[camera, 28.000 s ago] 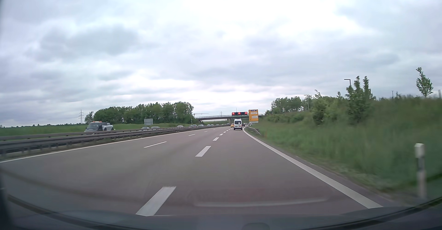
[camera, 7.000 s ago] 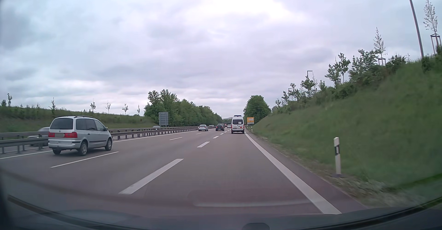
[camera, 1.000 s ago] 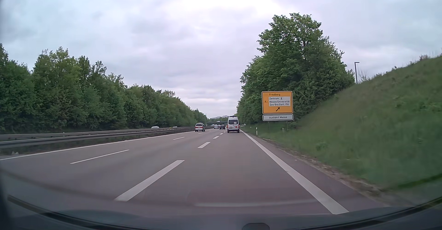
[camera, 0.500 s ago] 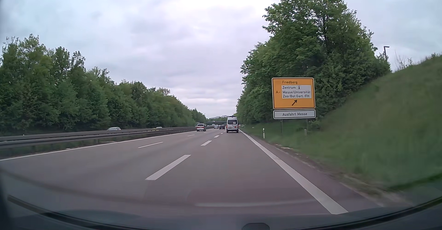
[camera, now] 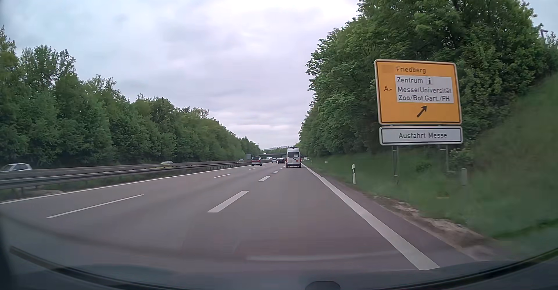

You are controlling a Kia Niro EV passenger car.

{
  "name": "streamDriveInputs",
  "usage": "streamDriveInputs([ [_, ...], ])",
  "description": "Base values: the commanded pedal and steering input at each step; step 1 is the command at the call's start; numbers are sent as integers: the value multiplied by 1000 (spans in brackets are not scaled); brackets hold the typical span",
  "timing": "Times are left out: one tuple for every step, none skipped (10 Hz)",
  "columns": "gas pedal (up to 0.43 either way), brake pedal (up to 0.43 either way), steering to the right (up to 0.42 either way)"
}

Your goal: Follow the waypoints while adhering to traffic rules and regulations

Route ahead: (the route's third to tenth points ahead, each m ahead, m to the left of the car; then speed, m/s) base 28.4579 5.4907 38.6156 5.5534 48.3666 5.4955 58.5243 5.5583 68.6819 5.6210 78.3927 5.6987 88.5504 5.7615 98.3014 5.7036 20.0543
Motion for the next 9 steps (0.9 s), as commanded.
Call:
streamDriveInputs([
  [177, 0, -3],
  [177, 0, -3],
  [177, 0, -3],
  [177, 0, -3],
  [177, 0, -3],
  [177, 0, -3],
  [177, 0, -3],
  [177, 0, -3],
  [177, 0, -3],
])
